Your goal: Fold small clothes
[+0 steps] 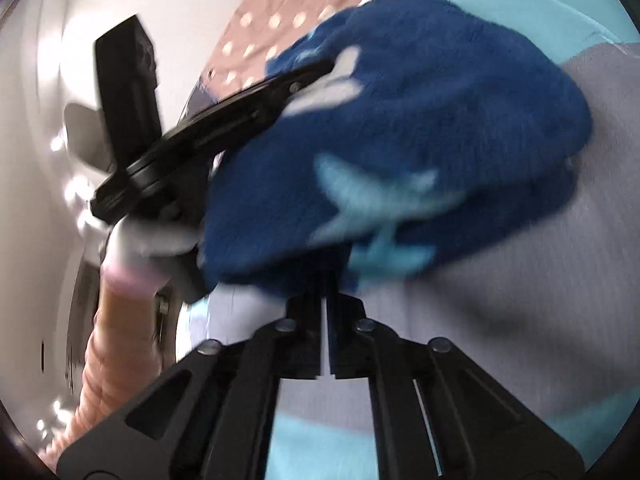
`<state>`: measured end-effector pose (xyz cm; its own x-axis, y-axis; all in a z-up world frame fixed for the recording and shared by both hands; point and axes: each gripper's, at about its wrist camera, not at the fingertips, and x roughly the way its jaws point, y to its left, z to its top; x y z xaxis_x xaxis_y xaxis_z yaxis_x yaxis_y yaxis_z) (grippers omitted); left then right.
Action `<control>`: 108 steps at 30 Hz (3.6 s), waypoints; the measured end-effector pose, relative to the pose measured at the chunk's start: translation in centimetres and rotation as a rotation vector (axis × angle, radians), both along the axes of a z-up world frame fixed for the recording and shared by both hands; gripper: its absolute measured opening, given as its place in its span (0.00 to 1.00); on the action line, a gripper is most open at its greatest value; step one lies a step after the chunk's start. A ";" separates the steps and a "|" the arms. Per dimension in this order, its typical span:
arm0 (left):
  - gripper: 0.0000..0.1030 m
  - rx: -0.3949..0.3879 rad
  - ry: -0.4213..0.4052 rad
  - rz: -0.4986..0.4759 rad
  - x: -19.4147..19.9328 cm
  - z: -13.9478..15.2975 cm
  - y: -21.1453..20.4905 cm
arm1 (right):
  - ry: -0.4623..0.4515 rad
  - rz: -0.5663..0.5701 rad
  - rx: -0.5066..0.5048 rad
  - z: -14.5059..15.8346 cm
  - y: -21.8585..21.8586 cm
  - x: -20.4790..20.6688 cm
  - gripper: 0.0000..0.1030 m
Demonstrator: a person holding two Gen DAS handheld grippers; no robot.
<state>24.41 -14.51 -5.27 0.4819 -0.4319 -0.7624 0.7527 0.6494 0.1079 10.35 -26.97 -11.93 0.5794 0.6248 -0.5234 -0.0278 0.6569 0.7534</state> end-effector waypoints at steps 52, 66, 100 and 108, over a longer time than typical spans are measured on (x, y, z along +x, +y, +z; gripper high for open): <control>0.39 -0.066 -0.083 -0.017 -4.4 -0.9 3.3 | -0.114 -0.088 -0.475 5.0 -1.0 0.6 0.24; 0.49 -0.161 -0.032 0.003 -6.0 -1.5 6.8 | -0.191 0.041 -0.410 4.3 1.9 0.7 0.38; 0.59 -0.113 -0.050 0.223 4.9 -2.6 5.1 | -0.164 -0.117 -0.684 4.7 1.1 2.2 0.55; 0.59 -0.117 -0.051 0.231 4.8 -2.6 5.3 | -0.157 -0.160 -0.683 5.7 1.0 -0.7 0.59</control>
<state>29.20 -9.21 -7.84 0.6147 -0.3896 -0.6858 0.5782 0.8140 0.0559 9.63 -26.02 -6.21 0.7369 0.0884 -0.6702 0.0342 0.9853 0.1676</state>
